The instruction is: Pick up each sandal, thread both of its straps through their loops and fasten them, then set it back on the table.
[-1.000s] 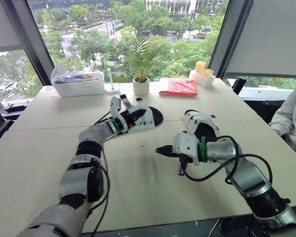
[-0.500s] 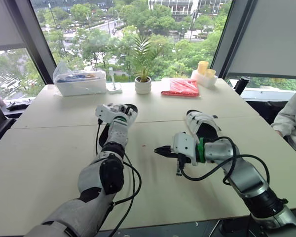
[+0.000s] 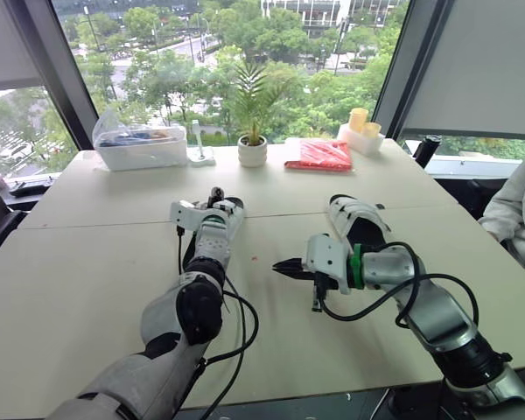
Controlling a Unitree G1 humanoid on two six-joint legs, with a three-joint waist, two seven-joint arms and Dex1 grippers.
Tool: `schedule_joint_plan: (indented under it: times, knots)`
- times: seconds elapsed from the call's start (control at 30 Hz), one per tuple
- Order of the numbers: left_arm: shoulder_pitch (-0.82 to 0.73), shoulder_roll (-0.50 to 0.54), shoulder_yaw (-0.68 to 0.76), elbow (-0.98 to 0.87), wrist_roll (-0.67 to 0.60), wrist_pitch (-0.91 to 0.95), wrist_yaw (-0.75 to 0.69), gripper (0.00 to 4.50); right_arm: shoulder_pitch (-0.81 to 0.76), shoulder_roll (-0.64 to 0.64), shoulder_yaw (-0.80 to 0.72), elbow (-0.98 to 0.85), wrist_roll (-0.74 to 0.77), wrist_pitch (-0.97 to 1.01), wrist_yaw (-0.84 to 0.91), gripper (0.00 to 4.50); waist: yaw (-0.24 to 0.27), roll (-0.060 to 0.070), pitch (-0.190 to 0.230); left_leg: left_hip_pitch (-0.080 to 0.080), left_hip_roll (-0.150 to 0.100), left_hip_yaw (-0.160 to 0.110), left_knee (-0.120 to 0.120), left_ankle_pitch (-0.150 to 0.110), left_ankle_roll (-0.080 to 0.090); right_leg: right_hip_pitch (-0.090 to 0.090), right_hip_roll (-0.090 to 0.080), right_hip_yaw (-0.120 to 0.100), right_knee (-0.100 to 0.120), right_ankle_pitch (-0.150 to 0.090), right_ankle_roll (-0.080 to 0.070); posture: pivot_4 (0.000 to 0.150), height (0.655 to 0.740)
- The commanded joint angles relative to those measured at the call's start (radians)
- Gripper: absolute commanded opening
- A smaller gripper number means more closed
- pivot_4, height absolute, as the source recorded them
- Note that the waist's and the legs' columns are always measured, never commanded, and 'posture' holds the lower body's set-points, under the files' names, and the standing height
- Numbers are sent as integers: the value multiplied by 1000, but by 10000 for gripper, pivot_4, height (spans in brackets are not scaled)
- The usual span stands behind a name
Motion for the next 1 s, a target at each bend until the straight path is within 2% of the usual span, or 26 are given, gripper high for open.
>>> schedule_joint_plan:
  times: [0.03,0.17,0.3,0.4,0.47,0.63,0.73,0.83,1.0]
  knots:
    - [35,19,-21,-29,4,91,-1,44722,-12,4,-6,-35,9,-8,-6,0,-1,0,0,1,0,0,0,0,0,1,0,0,0,0,0,1500,7400]
    - [140,22,-91,-176,16,277,-43,44722,-15,5,-4,-15,2,-26,-5,0,-2,1,-1,3,0,0,0,0,0,3,0,0,0,0,0,1500,7400]
    - [376,5,-241,-581,12,570,-40,44722,-26,13,-1,7,2,-44,-2,0,-12,4,-3,4,0,1,-1,0,0,3,0,2,1,0,0,1500,7400]
    - [554,30,-285,-881,-59,788,23,44722,-34,19,7,26,0,-64,1,0,-12,5,-4,5,1,1,-1,0,0,3,1,3,1,0,0,1500,7400]
    - [625,51,-292,-1018,-103,881,54,44722,-40,21,9,41,-2,-76,3,0,-10,5,-4,5,1,1,-1,0,0,3,1,4,1,0,0,1500,7400]
    - [701,112,-281,-1189,-196,1010,98,44722,-61,31,11,78,-2,-102,8,0,-4,5,-4,5,1,1,0,-1,1,4,1,4,1,1,-1,1500,7400]
    - [789,199,-331,-1353,-220,1102,61,44722,-83,33,6,112,2,-126,17,0,-11,5,-4,5,1,1,0,-1,1,3,1,4,1,1,-1,1500,7400]
    - [894,316,-395,-1524,-245,1161,-46,44722,-94,30,-16,147,14,-142,19,0,-9,6,-4,5,2,1,-2,0,0,2,1,4,1,1,-2,1500,7400]
    - [1026,519,-439,-1720,-232,1155,-219,44722,-95,-16,-72,218,19,-168,22,0,8,6,-3,4,1,1,-2,-1,1,3,0,4,-1,1,-2,1500,7400]
